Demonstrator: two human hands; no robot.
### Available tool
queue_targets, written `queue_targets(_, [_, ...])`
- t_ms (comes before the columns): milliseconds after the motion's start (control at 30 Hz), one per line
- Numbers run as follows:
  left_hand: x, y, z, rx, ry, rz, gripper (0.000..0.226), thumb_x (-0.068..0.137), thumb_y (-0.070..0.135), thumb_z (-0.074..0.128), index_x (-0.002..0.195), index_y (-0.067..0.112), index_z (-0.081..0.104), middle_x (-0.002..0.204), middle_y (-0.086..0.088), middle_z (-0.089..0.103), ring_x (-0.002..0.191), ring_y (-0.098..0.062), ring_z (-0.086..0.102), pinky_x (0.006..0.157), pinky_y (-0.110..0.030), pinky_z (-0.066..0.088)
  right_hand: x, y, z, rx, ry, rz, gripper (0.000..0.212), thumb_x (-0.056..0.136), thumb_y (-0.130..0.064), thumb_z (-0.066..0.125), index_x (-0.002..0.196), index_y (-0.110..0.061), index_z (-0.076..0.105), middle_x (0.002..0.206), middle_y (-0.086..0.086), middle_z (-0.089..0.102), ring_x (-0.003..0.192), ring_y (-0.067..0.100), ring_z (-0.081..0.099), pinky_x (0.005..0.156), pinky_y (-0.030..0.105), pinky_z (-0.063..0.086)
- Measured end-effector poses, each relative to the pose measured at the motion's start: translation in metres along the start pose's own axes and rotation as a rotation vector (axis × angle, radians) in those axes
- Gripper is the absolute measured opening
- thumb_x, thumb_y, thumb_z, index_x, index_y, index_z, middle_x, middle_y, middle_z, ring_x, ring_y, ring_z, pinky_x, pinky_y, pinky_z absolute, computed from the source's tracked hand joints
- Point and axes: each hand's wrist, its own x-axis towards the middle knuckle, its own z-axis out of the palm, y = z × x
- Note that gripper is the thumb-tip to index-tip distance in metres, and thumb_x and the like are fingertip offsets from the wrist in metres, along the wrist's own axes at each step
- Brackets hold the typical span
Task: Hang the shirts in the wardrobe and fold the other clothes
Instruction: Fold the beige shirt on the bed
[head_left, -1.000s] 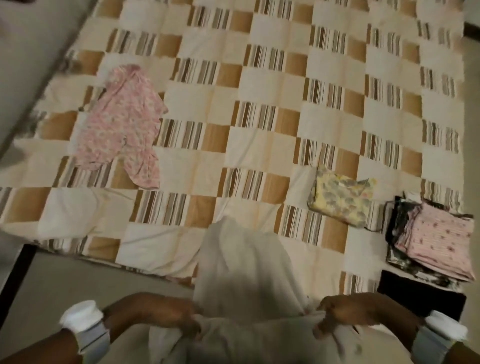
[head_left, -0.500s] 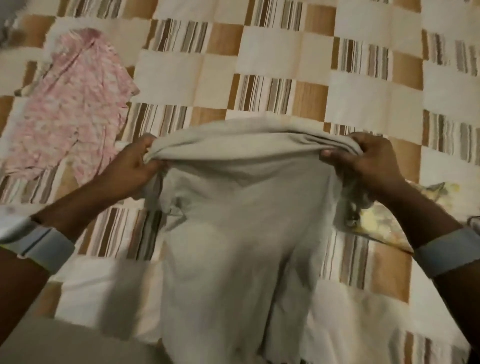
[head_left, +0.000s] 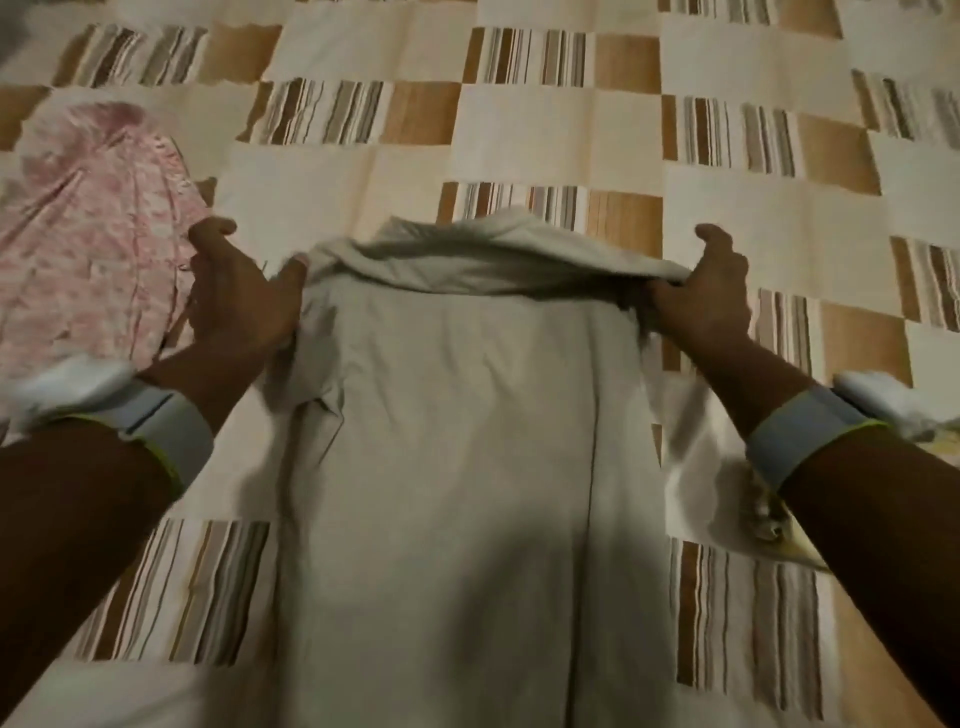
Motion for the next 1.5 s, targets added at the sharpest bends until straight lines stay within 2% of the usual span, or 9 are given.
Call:
queue_targets(200, [-0.107,-0.041,0.016,0.052,0.040,-0.003,0.063,0.088,0.028,0.077,0.137,0.002,0.047,0.137,-0.025,0.050,0.132,-0.042,0.043,0.110,-0.050,0.030,-0.093,0.041,0.016,0.149,0.040,0.006,0.069,0.095,-0.045,0.062,0.154,-0.024,0.034,0.155,0.004,0.039,0.140,0.024,0.041,0.112,0.040,0.039])
queue_targets(400, [-0.283,-0.070,0.000,0.082,-0.096,-0.282,0.095,0.070,0.028,0.093,0.145,0.003,0.041,0.131,-0.017,0.054,0.120,-0.037,0.049,0.104,-0.047,0.041,-0.254,0.071,0.024,0.148,-0.182,0.198,0.104,0.074,-0.085,0.065,0.156,-0.032,0.027,0.155,-0.001,0.040,0.131,0.016,0.049,0.104,0.045,0.050])
queue_targets(500, [-0.340,-0.067,-0.020,-0.001,-0.138,-0.457,0.090,0.076,0.027,0.089,0.143,0.027,0.030,0.107,0.011,0.060,0.083,-0.026,0.062,0.088,-0.045,0.052,-0.321,0.057,0.033,-0.064,-0.243,0.136,0.126,0.065,-0.093,0.057,0.162,-0.036,0.002,0.170,-0.005,0.009,0.151,0.020,0.024,0.118,0.045,0.029])
queue_targets(633, [-0.371,-0.082,-0.039,-0.018,-0.129,-0.632,0.064,0.087,0.046,0.078,0.135,0.027,0.040,0.113,0.004,0.058,0.097,-0.027,0.063,0.089,-0.040,0.048,-0.366,0.047,0.061,-0.398,-0.254,-0.132,0.124,0.075,-0.081,0.055,0.165,-0.019,-0.004,0.172,0.015,-0.010,0.159,0.037,-0.007,0.124,0.057,0.003])
queue_targets(800, [-0.382,-0.105,-0.051,-0.122,-0.221,-0.560,0.031,0.093,0.049,0.061,0.106,0.021,0.064,0.099,0.013,0.068,0.093,-0.015,0.066,0.086,-0.035,0.049,-0.370,0.068,0.066,-0.370,-0.270,0.018,0.097,0.083,-0.044,0.072,0.161,-0.016,0.022,0.162,0.016,0.029,0.149,0.036,0.030,0.117,0.056,0.034])
queue_targets(1000, [-0.389,-0.116,-0.078,-0.135,-0.214,-0.516,0.031,0.100,0.036,0.061,0.118,0.011,0.062,0.111,-0.004,0.069,0.101,-0.020,0.064,0.088,-0.031,0.048,-0.345,0.119,-0.019,0.054,-0.180,0.451,0.012,0.093,-0.009,0.066,0.104,-0.013,0.069,0.086,0.000,0.067,0.079,0.017,0.066,0.077,0.044,0.061])
queue_targets(1167, [-0.388,-0.133,-0.079,0.014,-0.290,-0.478,0.037,0.098,0.046,0.059,0.115,0.013,0.059,0.102,0.003,0.065,0.093,-0.023,0.063,0.083,-0.034,0.045,-0.326,0.167,-0.063,0.178,-0.350,0.744,0.011,0.095,-0.007,0.066,0.091,-0.017,0.069,0.093,0.011,0.068,0.092,0.035,0.067,0.071,0.044,0.059])
queue_targets(1367, [-0.397,-0.124,-0.075,0.264,-0.195,-0.294,0.056,0.093,0.032,0.075,0.136,0.014,0.045,0.129,-0.014,0.057,0.114,-0.034,0.059,0.097,-0.051,0.052,-0.337,0.162,-0.063,-0.375,-0.184,0.317,0.038,0.097,-0.027,0.067,0.133,-0.021,0.057,0.127,0.008,0.063,0.105,0.027,0.064,0.083,0.043,0.055])
queue_targets(1500, [-0.393,-0.090,-0.053,0.379,-0.233,0.126,0.060,0.092,0.027,0.072,0.143,0.009,0.046,0.148,-0.021,0.043,0.135,-0.038,0.043,0.109,-0.054,0.039,-0.356,0.144,-0.040,-0.210,-0.157,0.264,0.075,0.085,-0.053,0.073,0.146,-0.030,0.035,0.141,0.002,0.049,0.118,0.024,0.058,0.088,0.047,0.056])
